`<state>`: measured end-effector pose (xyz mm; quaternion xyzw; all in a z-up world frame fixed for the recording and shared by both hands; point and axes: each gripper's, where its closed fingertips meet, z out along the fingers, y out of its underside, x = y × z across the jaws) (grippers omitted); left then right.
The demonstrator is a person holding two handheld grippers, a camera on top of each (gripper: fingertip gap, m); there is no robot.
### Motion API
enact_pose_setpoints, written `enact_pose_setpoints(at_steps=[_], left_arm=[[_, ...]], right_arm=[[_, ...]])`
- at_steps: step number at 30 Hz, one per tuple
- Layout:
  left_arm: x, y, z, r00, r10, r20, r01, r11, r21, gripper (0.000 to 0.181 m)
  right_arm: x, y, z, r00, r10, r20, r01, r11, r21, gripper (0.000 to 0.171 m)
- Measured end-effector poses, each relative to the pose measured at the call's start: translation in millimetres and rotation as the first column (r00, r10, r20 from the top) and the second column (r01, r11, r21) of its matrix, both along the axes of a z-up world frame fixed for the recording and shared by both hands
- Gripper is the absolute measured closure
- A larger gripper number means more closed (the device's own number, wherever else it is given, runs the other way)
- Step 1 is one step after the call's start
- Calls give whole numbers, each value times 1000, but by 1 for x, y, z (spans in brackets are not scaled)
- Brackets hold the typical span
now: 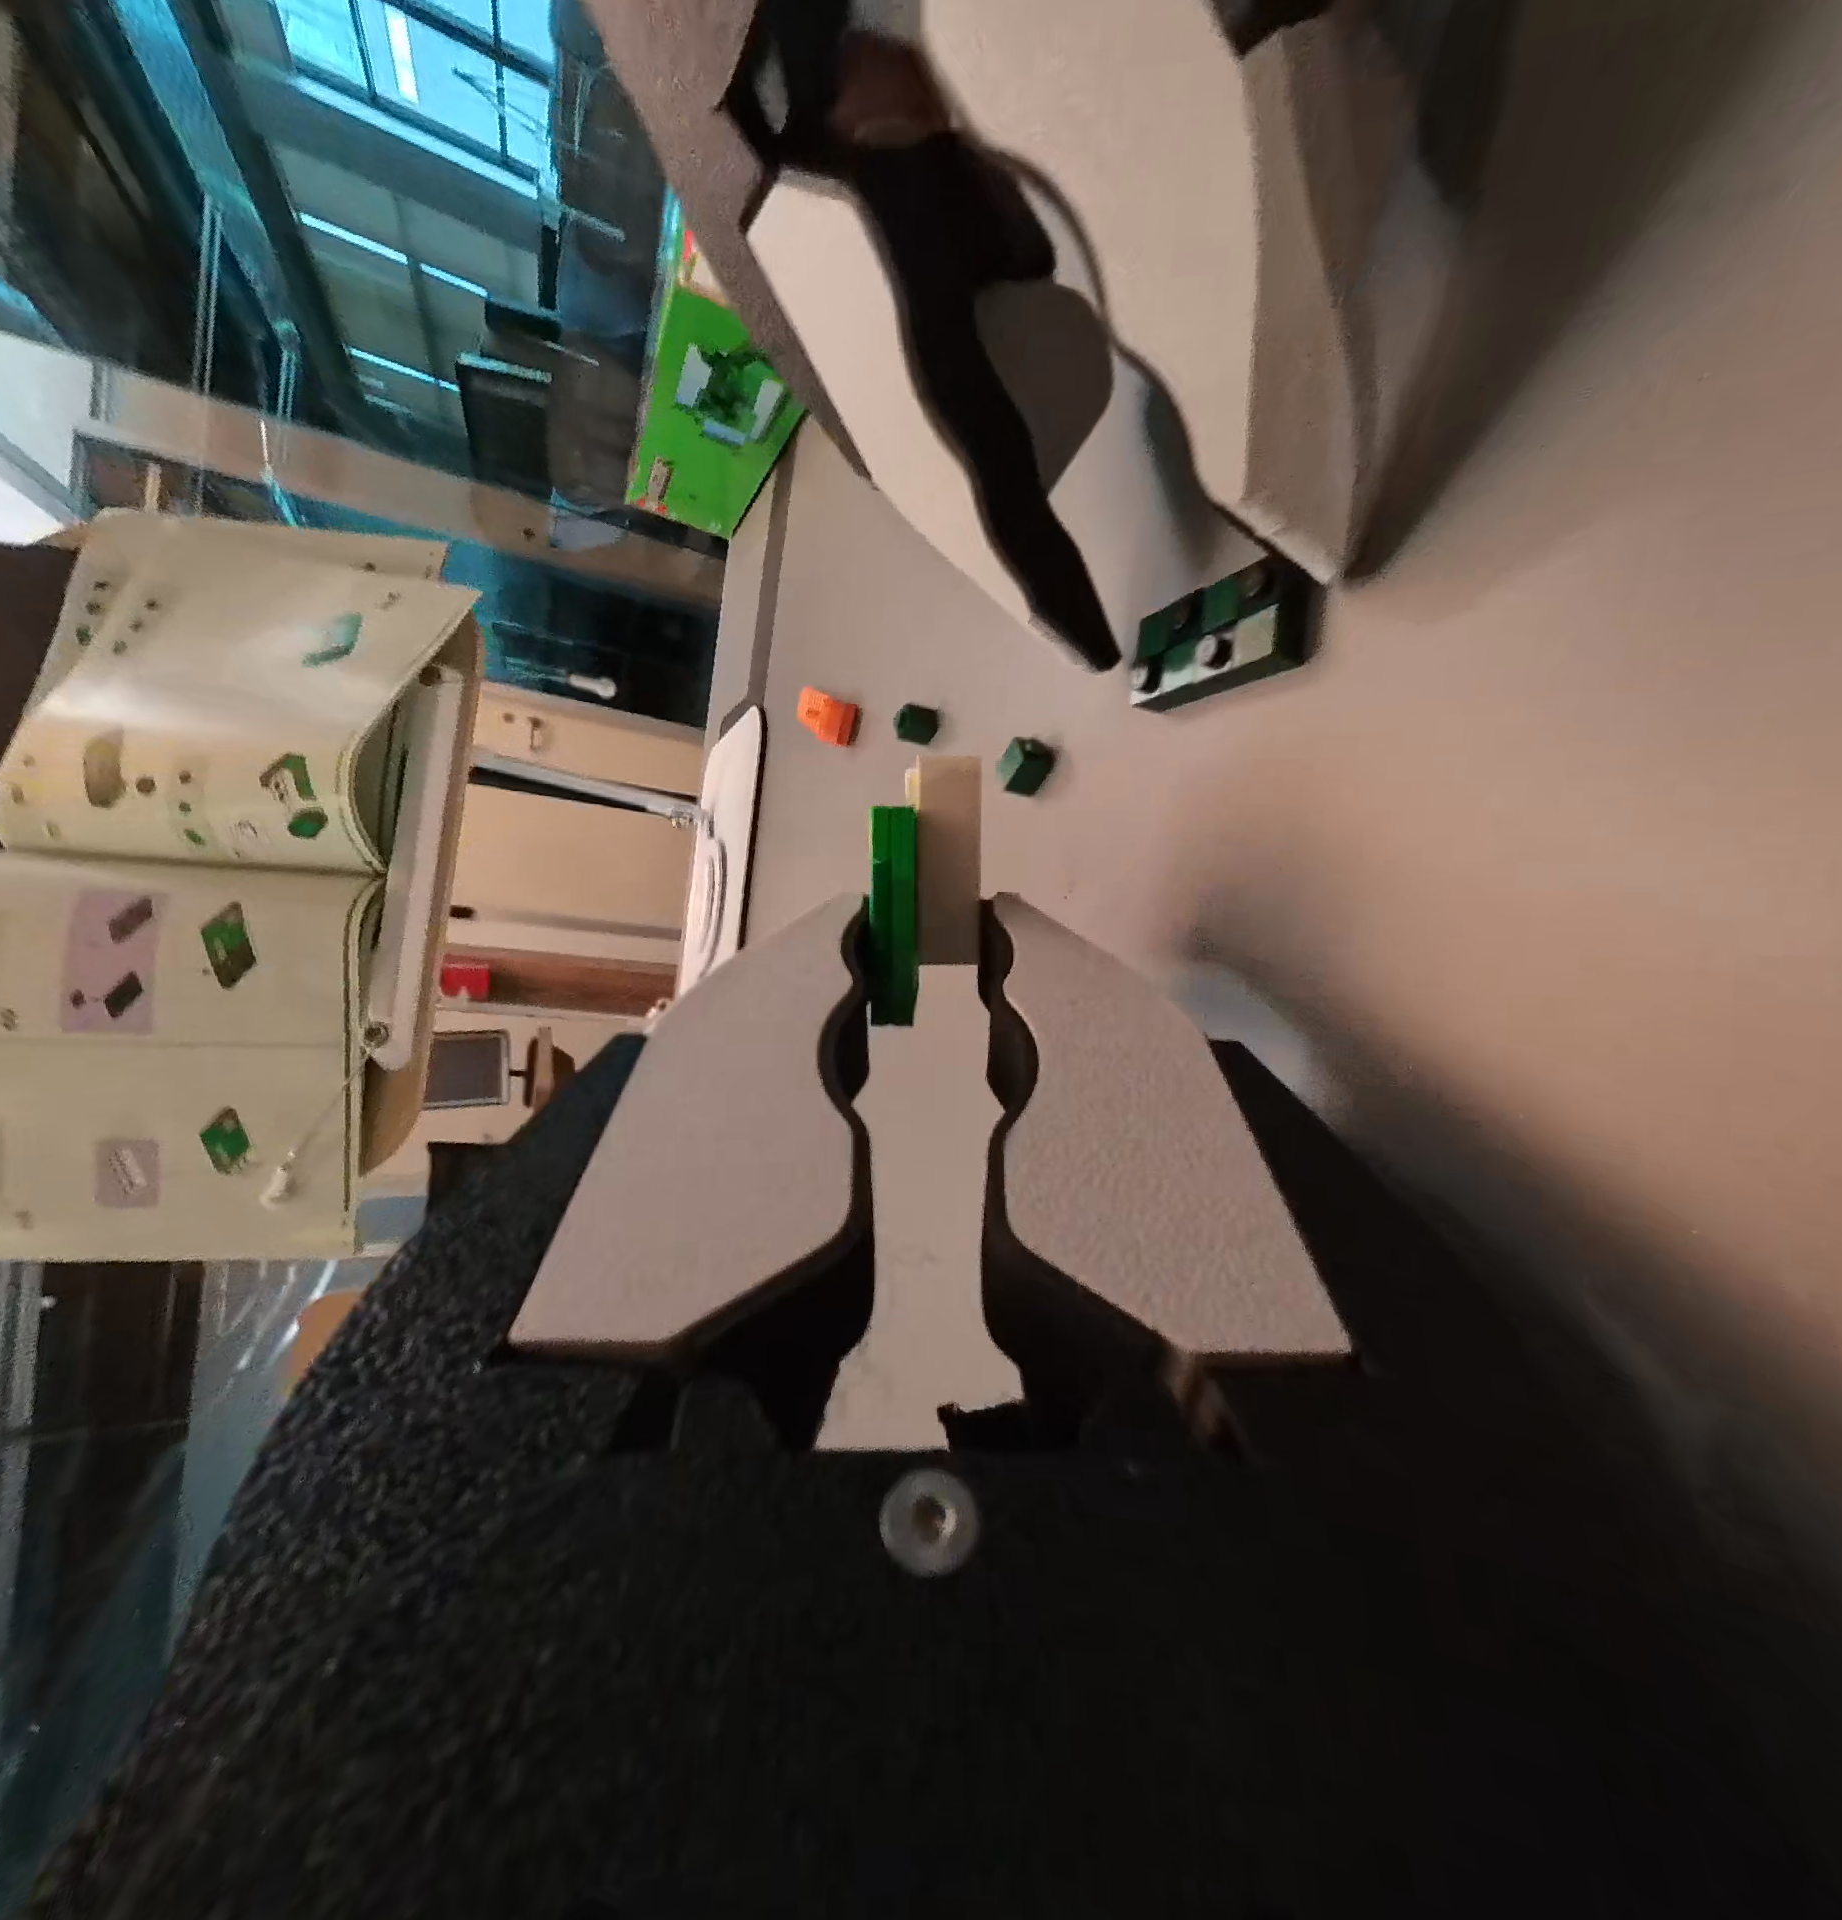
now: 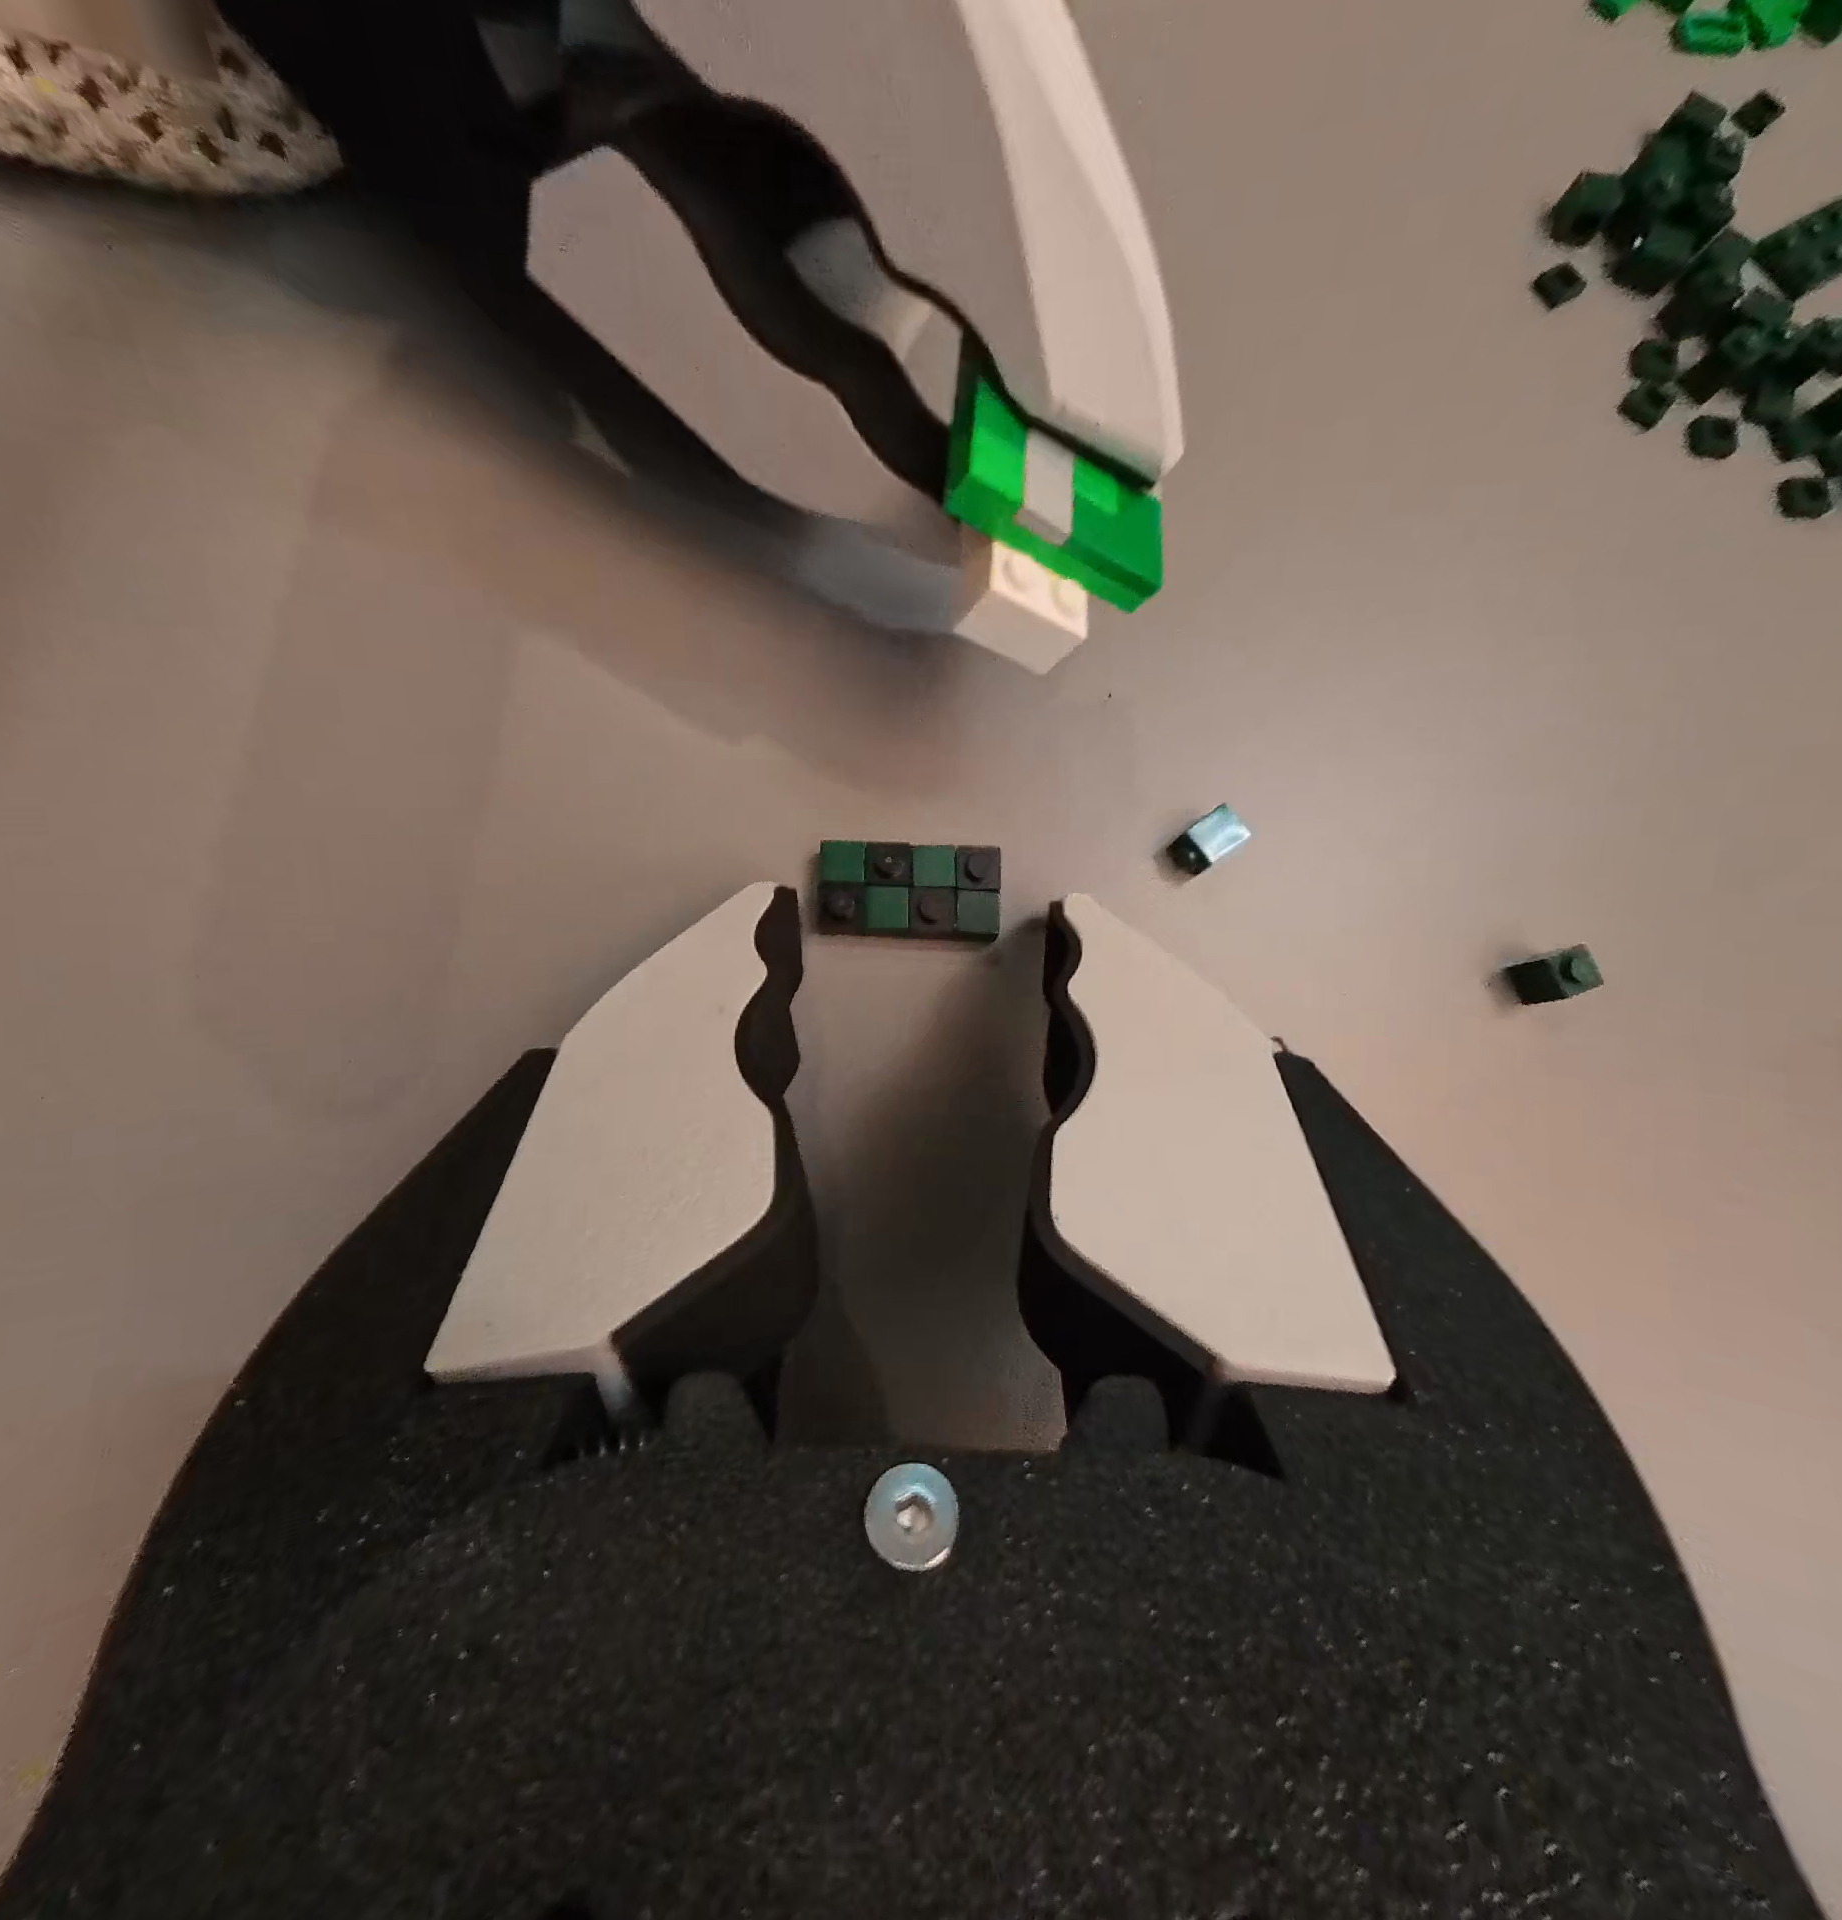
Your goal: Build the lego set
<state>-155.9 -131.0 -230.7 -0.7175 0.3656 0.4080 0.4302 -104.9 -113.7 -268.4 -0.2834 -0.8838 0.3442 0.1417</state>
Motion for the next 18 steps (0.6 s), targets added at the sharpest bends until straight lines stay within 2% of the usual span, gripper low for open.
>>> enact_pose_setpoints(at_steps=[5,8,12,15,18], left_arm=[[3,3,-8,1000,-20,-15,19,999,-31,163],[5,5,-11,1000,-30,-2,29,999,-37,163],[5,10,-7,999,-47,23,47,999,-10,163],[-1,23,-2,997,-73,19,73,997,22,164],[-17,42,3,994,-95,-53,98,994,46,163]], right_arm=[[-1,-4,-1,1000,-3,16,3,1000,-20,128],[-4,-6,-1,1000,-29,12,29,999,-26,138],[-11,5,3,995,-75,-61,76,997,20,138],[-17,17,19,983,-155,-100,144,983,-111,138],[-26,38,33,962,-243,-125,206,945,-255,138]])
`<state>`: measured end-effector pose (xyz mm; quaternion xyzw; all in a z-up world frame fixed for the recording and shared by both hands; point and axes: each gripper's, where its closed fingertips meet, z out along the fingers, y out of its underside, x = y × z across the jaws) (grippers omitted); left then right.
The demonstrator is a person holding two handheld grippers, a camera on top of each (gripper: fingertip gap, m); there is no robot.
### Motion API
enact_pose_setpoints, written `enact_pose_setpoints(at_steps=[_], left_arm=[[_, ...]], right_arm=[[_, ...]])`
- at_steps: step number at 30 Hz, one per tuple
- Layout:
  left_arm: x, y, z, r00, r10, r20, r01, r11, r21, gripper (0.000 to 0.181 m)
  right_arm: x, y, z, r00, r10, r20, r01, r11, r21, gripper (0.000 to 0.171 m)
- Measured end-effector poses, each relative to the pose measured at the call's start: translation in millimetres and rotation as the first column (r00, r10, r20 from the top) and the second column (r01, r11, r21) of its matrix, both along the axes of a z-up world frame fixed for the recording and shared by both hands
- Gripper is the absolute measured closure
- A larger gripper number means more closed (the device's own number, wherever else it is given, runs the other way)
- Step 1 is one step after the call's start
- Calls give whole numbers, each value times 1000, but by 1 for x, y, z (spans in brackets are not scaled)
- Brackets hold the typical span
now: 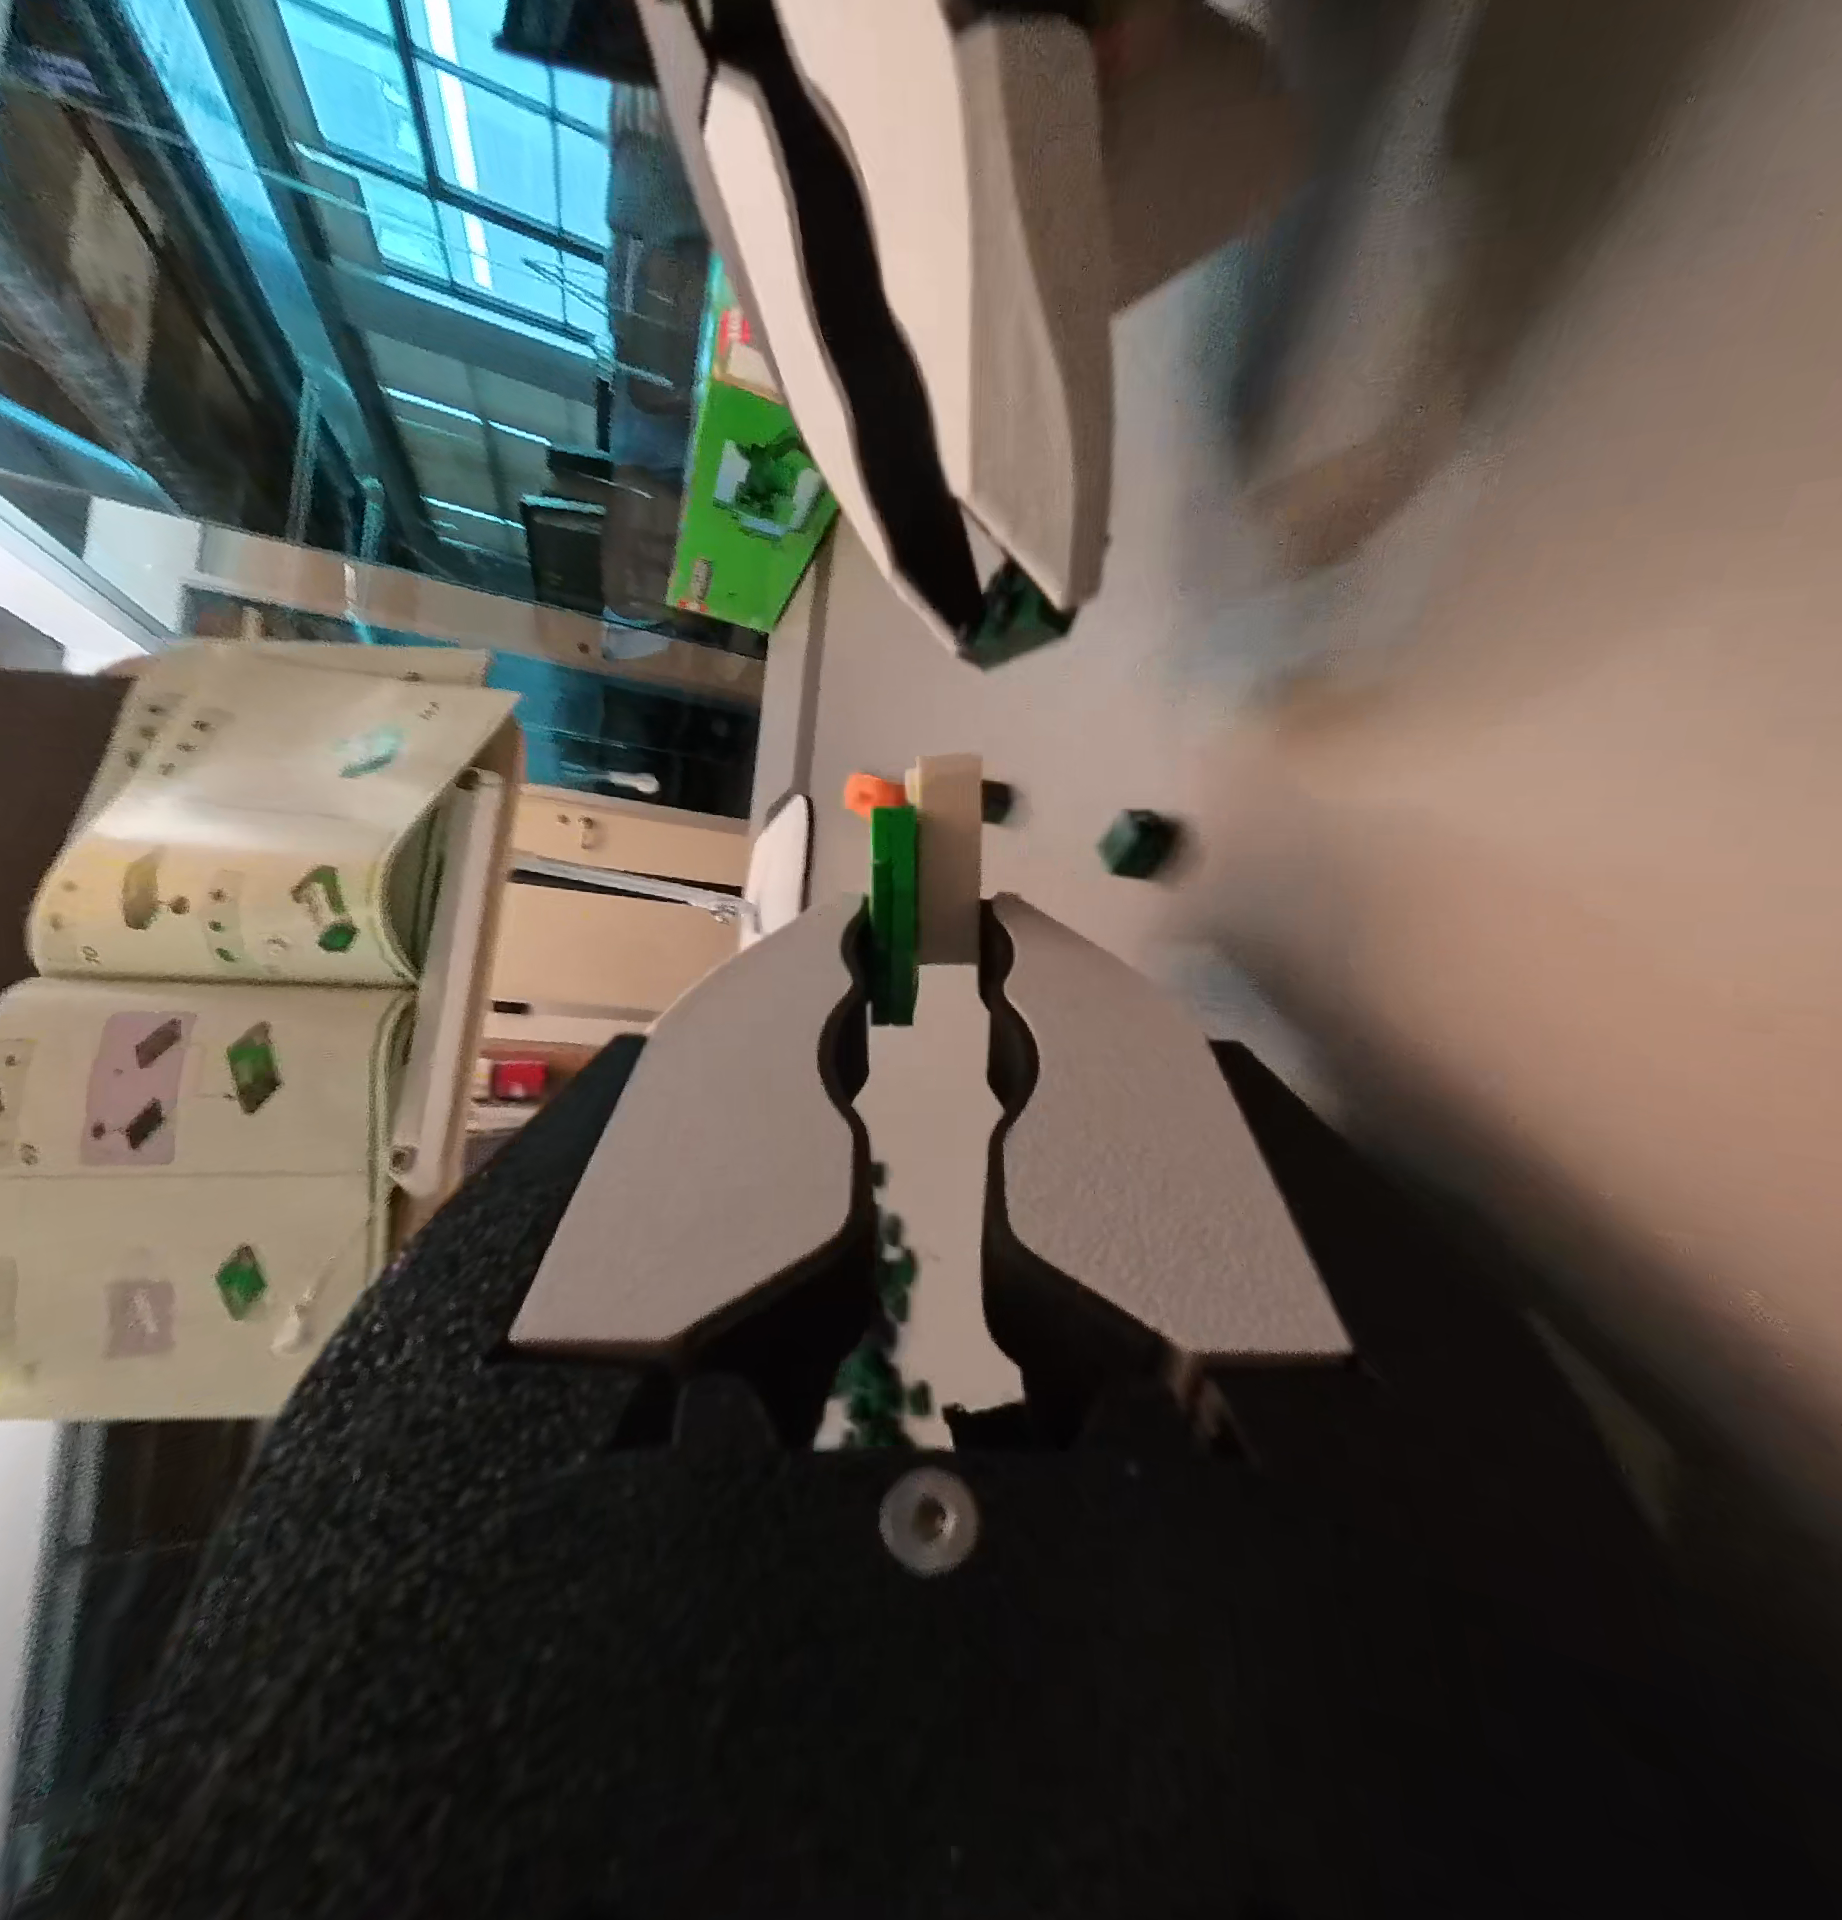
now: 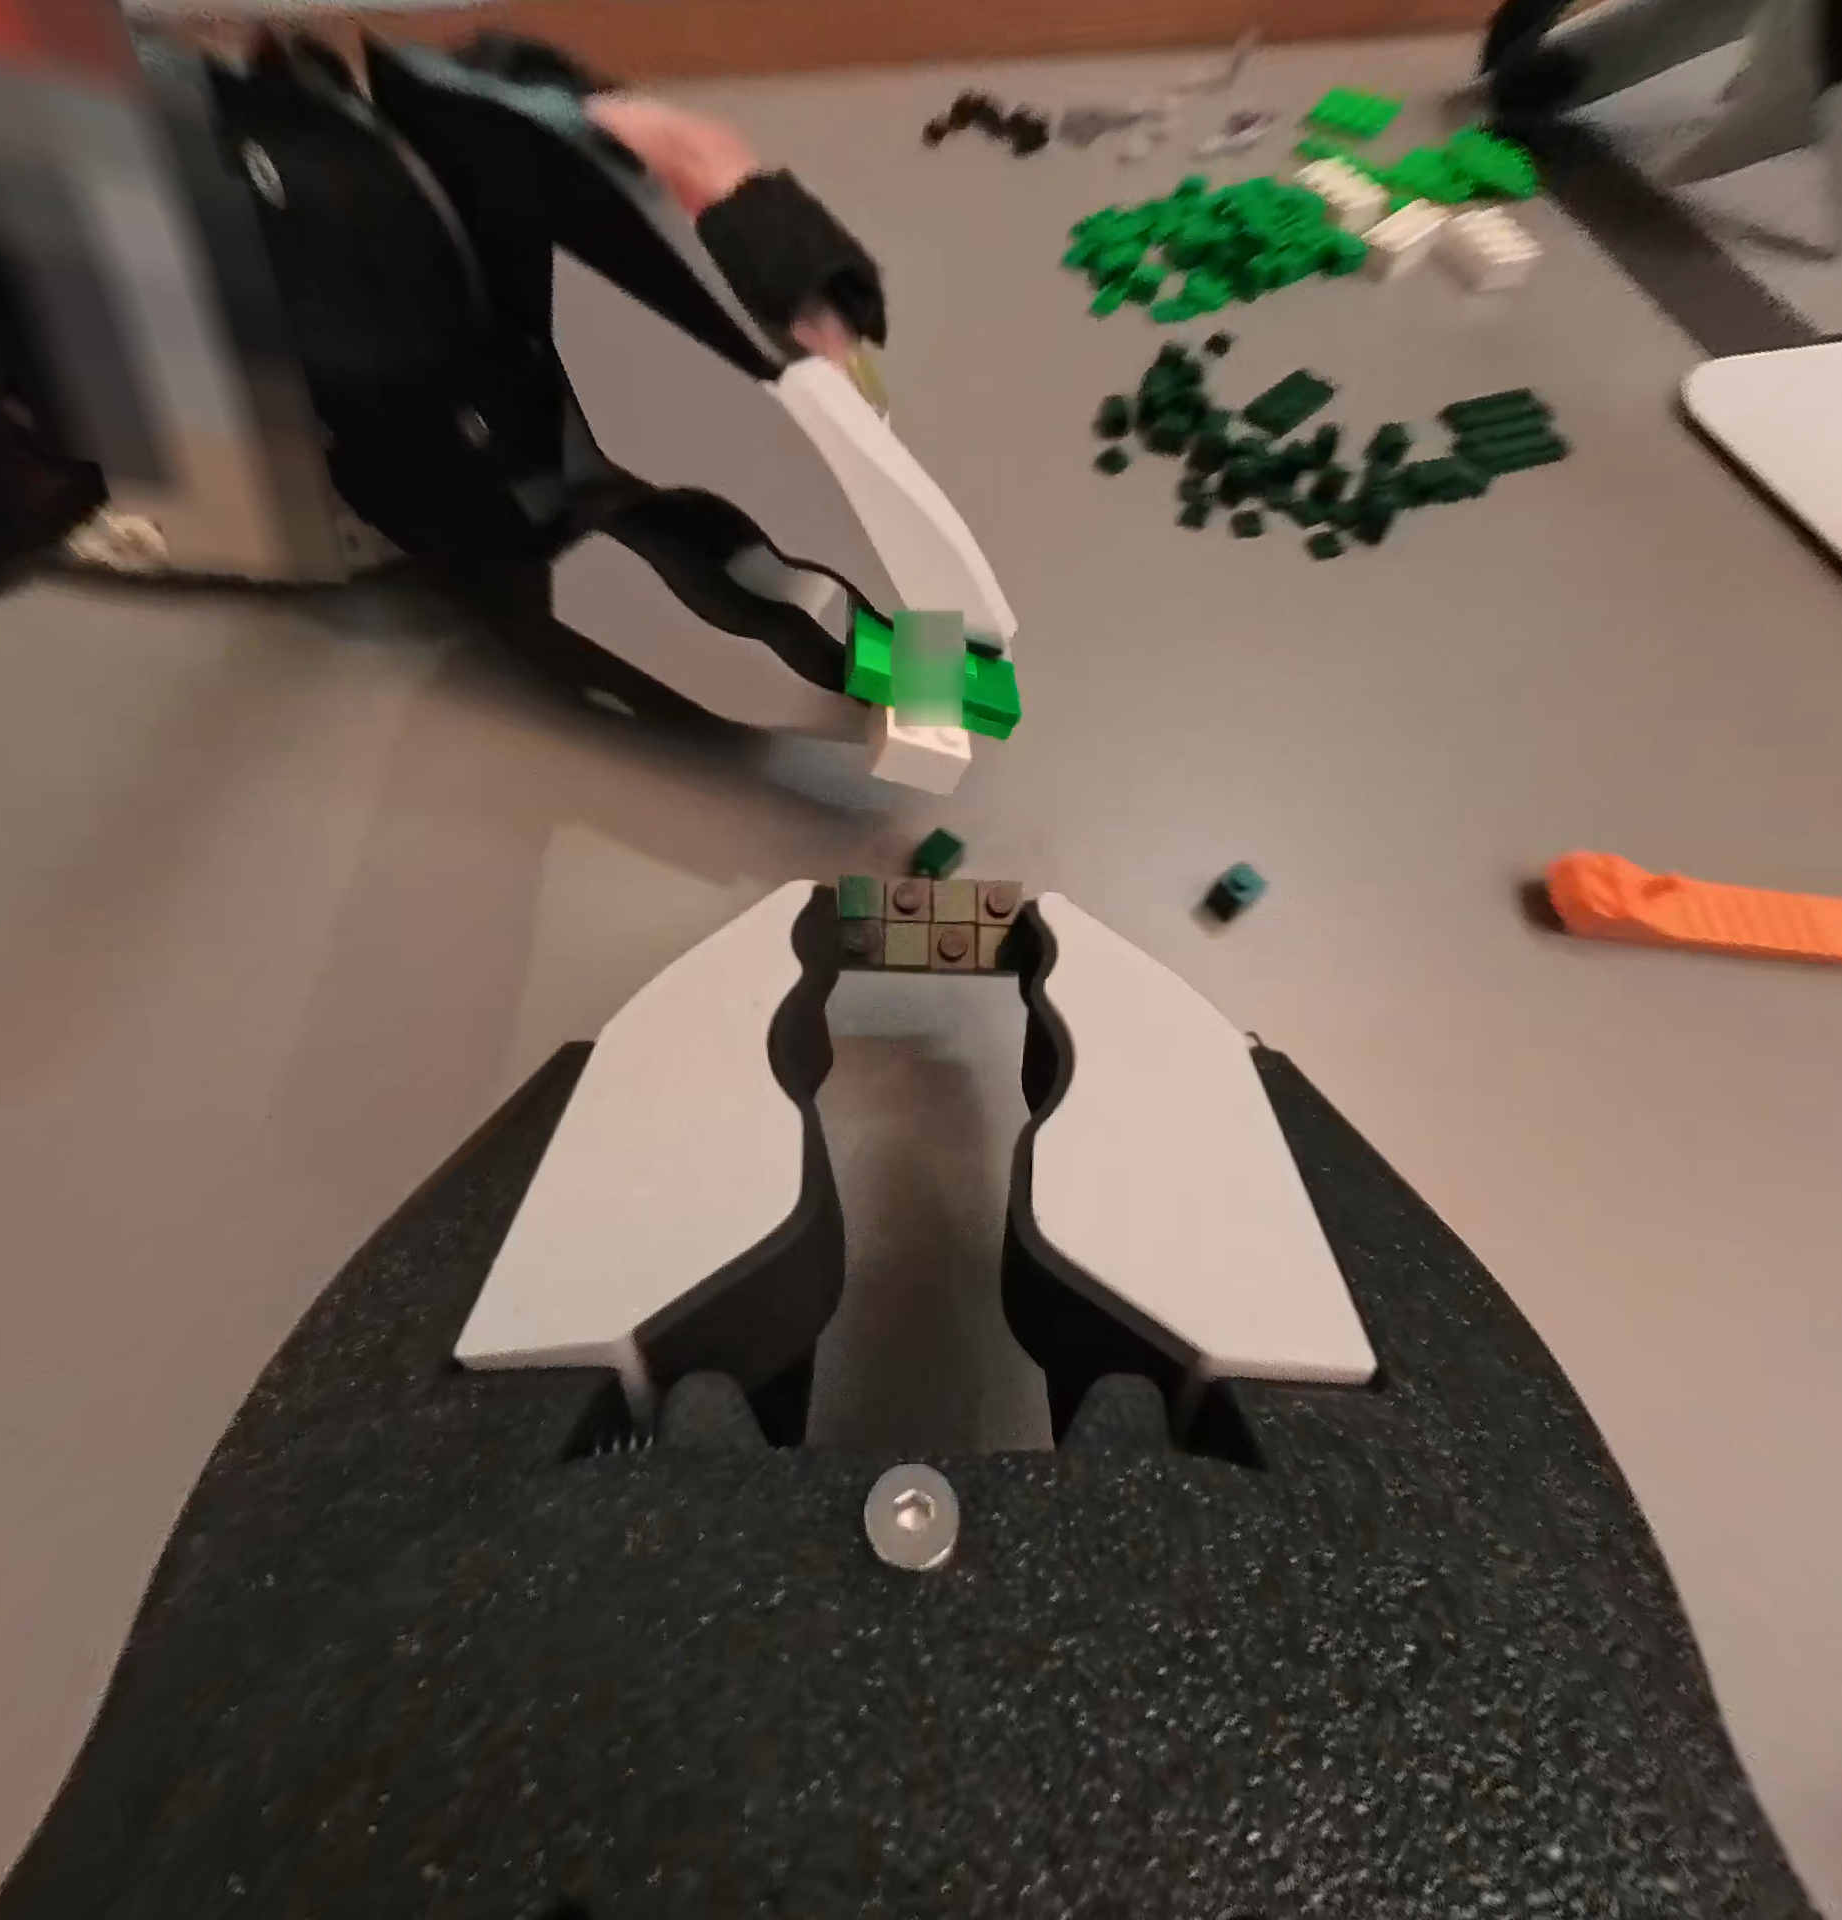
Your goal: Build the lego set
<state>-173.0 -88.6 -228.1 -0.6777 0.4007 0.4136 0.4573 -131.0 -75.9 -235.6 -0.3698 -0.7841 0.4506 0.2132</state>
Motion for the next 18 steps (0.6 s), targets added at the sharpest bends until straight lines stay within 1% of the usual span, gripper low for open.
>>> enact_pose_setpoints(at_steps=[4,7,8,10,12,13,15,18], left_arm=[[-27,30,6,997,-36,-73,39,998,45,164],[-39,50,8,988,-86,-126,94,994,56,164],[-39,56,7,981,-116,-158,126,991,55,164],[-33,67,2,954,-190,-230,202,979,29,164],[-30,75,0,930,-239,-279,253,967,14,164],[-31,77,-2,923,-262,-281,274,962,6,164],[-35,80,-2,929,-284,-239,291,957,-3,164],[-34,77,-3,923,-346,-169,348,937,-15,164]], right_arm=[[-15,25,20,995,-87,-48,77,980,-183,138],[-31,42,28,984,-162,-78,138,959,-249,138],[-34,47,29,978,-188,-95,162,958,-236,138],[-39,55,26,965,-231,-125,210,964,-162,138],[-42,57,18,963,-244,-118,235,968,-87,138],[-43,57,16,964,-244,-110,237,969,-73,138],[-45,57,13,965,-250,-83,245,967,-66,138],[-48,56,10,970,-239,-33,235,967,-98,138]])
